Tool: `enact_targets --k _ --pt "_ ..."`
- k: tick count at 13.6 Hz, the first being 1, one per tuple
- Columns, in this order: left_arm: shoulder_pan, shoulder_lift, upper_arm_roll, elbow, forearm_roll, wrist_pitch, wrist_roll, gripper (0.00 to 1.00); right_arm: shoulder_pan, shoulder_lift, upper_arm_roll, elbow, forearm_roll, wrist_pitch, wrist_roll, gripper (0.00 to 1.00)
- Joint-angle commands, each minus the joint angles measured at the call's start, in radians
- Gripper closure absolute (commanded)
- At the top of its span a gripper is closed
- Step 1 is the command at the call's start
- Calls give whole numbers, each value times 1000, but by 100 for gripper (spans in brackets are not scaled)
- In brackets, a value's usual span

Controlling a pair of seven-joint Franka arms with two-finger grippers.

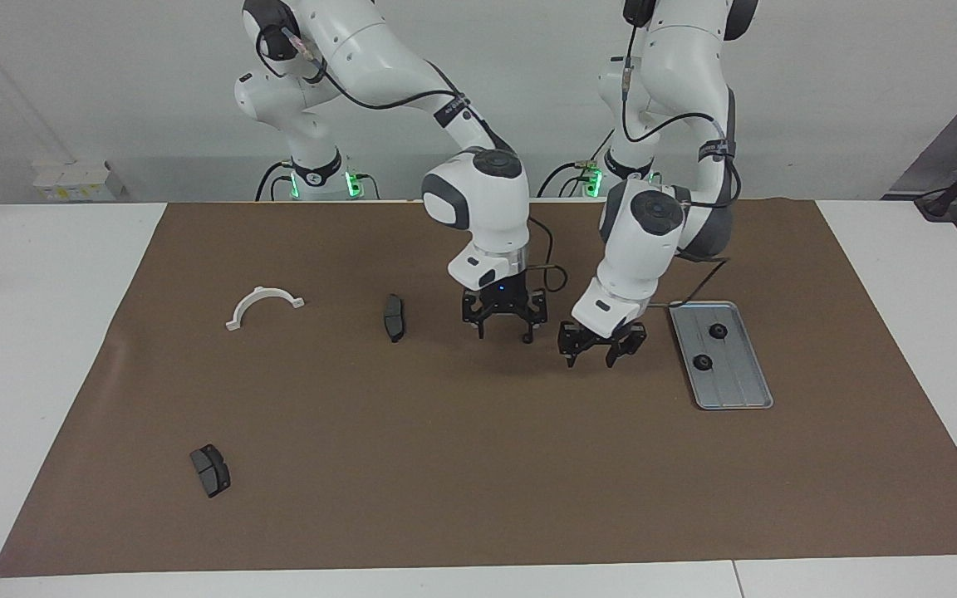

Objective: Pick bearing gear from pile to tray

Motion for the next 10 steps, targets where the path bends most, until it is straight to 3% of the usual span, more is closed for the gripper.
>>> enact_targets --k 1,4,6,8,10 --pt "-79 14 21 -14 1 14 -35 28 -83 -189 12 -204 -12 5 -58 0" --pt "-140 15 22 -52 6 20 -70 32 -184 -290 12 -254 0 -70 -146 0" --pt "-157 12 22 -95 7 38 -74 35 -284 -358 10 -252 140 -145 -327 0" --pt "-173 5 22 -122 7 37 -74 37 -377 -401 6 -229 196 -225 -509 0" --pt "-187 -3 22 -144 7 32 -74 39 -457 -406 4 -138 196 -363 -623 0"
